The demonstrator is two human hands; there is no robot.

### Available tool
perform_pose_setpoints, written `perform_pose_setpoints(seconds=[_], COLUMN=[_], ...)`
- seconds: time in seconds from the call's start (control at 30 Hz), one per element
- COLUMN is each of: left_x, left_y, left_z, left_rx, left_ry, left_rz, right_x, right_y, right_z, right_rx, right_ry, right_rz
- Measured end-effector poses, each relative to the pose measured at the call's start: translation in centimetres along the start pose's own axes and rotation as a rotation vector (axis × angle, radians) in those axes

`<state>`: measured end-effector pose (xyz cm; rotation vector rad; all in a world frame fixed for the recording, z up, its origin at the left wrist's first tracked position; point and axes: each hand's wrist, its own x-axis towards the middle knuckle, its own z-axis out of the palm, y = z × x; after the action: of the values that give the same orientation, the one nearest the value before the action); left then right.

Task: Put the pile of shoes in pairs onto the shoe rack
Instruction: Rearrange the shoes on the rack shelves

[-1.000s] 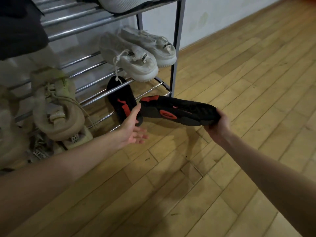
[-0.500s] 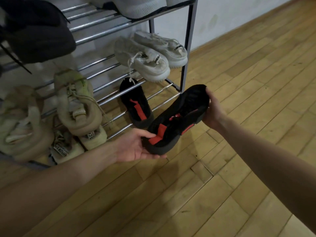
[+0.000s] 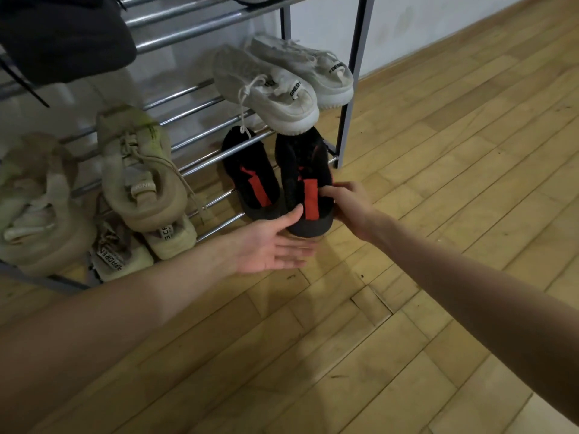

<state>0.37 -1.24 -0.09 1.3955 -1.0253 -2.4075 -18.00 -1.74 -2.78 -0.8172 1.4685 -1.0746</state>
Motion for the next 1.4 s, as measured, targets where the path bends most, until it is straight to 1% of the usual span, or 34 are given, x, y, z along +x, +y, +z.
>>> perform_pose_setpoints(seconds=[0.03,0.1,0.2,0.27,0.37,0.53,0.6,0.7,0.77,0.8,0.93,0.97,1.07,1.23,1.4], left_x=[0.2,0.6,1.7,2.5,3.3,4.2,4.6,5.1,5.6,5.8,5.8,5.8,5.6,5.7,6.1], left_y=[0.2,0.3,-0.4,-0.8,-0.1,0.9,1.1,1.1,1.0,0.9,1.5,1.6,1.8,1.7,1.6], left_z=[-0.1,-0.4,-1.3,-2.3,-3.6,-4.3,-4.2,-4.0,-4.1,-4.1,-3.8,-3.8,-3.8,-4.0,-4.0], left_rx=[0.063,0.043,-0.06,-0.075,-0.09,-0.145,-0.171,-0.248,-0.28,-0.288,-0.386,-0.403,-0.407,-0.386,-0.378], left_ry=[0.032,0.133,0.396,0.538,0.606,0.595,0.585,0.577,0.582,0.588,0.596,0.596,0.574,0.544,0.532], left_rz=[0.01,0.038,0.062,0.087,0.139,0.168,0.183,0.227,0.248,0.253,0.237,0.23,0.221,0.265,0.281], right_x=[0.4,1.7,4.0,5.9,8.3,10.2,10.7,10.6,10.1,9.6,7.8,7.7,8.2,9.4,11.2], right_y=[-0.4,-1.4,-3.1,-3.4,-3.3,-2.8,-2.2,-1.7,-0.9,-0.3,1.9,2.0,1.8,1.4,0.8], right_z=[0.1,0.3,0.8,1.3,2.0,2.0,1.7,1.4,1.4,1.4,1.8,2.0,1.7,-0.1,-1.1], right_rx=[0.031,-0.007,-0.144,-0.197,-0.24,-0.233,-0.298,-0.463,-0.51,-0.574,-1.077,-1.121,-1.094,-1.176,-1.126], right_ry=[0.015,0.044,0.121,0.14,0.176,0.203,0.227,0.308,0.299,0.282,0.255,0.237,0.188,0.184,0.206], right_rz=[-0.015,-0.069,-0.158,-0.166,-0.146,-0.129,-0.146,-0.161,-0.195,-0.224,-0.359,-0.347,-0.354,-0.559,-0.554])
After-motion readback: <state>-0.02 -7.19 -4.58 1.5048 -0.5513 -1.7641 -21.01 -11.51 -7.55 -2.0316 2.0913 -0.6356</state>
